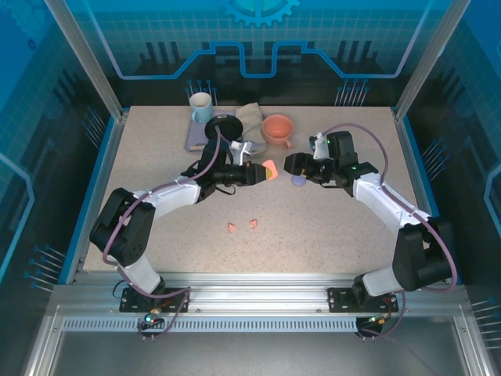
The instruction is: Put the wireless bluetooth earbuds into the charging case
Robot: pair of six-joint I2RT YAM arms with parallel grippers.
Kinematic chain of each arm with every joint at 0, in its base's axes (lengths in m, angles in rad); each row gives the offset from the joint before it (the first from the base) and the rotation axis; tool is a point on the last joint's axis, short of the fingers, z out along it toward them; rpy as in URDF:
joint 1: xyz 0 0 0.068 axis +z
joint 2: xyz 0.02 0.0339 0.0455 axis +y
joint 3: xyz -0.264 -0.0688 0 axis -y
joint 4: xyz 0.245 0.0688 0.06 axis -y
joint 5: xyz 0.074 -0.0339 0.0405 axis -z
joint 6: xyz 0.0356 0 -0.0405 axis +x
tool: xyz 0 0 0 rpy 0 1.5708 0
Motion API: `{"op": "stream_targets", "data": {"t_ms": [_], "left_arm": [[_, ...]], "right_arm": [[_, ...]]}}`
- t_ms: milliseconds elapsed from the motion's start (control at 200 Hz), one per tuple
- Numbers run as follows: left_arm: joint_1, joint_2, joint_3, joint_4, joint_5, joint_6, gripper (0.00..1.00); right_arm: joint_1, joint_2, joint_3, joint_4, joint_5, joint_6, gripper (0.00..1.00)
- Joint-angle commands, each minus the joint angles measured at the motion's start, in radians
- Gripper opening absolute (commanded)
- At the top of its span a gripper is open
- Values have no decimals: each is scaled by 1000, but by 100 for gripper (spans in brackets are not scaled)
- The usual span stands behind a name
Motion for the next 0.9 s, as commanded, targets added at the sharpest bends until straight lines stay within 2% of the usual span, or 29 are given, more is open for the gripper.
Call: {"op": "stream_targets", "data": {"t_ms": [0,185,350,710,895], "left_arm": [[6,-23,50,-138,109,93,1],[6,-23,74,-165,112,106,0],[6,-27,93,-185,118,117,0],[30,-118,60,-193,128,140,0],[38,-137,39,-190,132,150,0]], "right_arm": [[20,-5,-21,123,-112,-80,73],[72,39,-30,152,-116,-84,71],[77,96,-43,172,-82,-66,69],[-28,143,-122,220,-64,-22,62],[-32,76,-153,209,-95,-2,61]]}}
